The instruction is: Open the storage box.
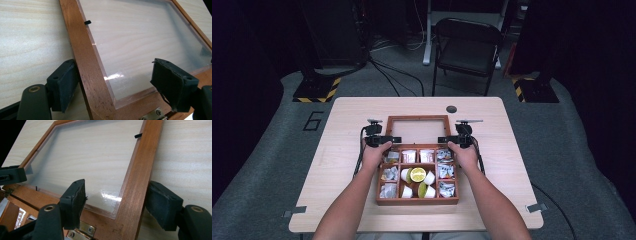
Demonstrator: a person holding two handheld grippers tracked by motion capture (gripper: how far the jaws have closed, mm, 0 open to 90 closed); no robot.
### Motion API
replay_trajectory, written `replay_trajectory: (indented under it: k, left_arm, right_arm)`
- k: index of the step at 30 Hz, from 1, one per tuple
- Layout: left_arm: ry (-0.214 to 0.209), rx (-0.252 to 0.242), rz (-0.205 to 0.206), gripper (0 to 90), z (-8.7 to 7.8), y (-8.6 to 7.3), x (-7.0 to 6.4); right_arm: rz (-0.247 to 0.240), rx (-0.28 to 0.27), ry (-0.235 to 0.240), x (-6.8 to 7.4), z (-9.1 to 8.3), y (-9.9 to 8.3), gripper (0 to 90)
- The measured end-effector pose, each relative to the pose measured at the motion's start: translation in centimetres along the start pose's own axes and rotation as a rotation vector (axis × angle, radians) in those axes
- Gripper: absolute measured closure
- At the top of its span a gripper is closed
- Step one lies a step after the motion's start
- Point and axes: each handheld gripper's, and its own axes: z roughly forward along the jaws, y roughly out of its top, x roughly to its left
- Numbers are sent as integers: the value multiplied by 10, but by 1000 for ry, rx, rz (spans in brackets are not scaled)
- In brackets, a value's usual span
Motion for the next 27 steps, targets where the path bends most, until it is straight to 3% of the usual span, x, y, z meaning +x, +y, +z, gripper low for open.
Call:
replay_trajectory:
  k: [2,3,9,10,11,13,16,20,23,27]
  left_arm:
    - [-5,-11,-16,217,1,0,-2]
    - [-4,-6,-1,217,1,0,-1]
    - [-10,-6,0,217,2,0,-1]
    - [-12,-13,-26,219,2,0,-2]
    - [-15,-6,-13,228,1,0,0]
    - [-11,-7,-35,250,-1,0,0]
    - [23,-2,10,272,-8,1,-1]
    - [31,-6,24,281,-19,1,-2]
    - [29,-16,30,288,-27,0,-4]
    - [12,-26,26,322,-37,-4,-7]
  right_arm:
    - [11,1,-3,0,-1,0,339]
    - [8,3,-4,-1,-2,0,341]
    - [5,-5,-2,-3,-3,-1,346]
    - [1,-9,-3,-3,-3,-1,347]
    - [16,-5,-8,-2,-4,-2,349]
    - [14,-17,-17,-1,-5,-3,363]
    - [4,-9,-30,-1,-9,-3,383]
    - [-85,-41,-71,4,-20,-3,404]
    - [-108,-58,-60,8,-29,-5,409]
    - [-200,-85,-32,22,-41,-12,425]
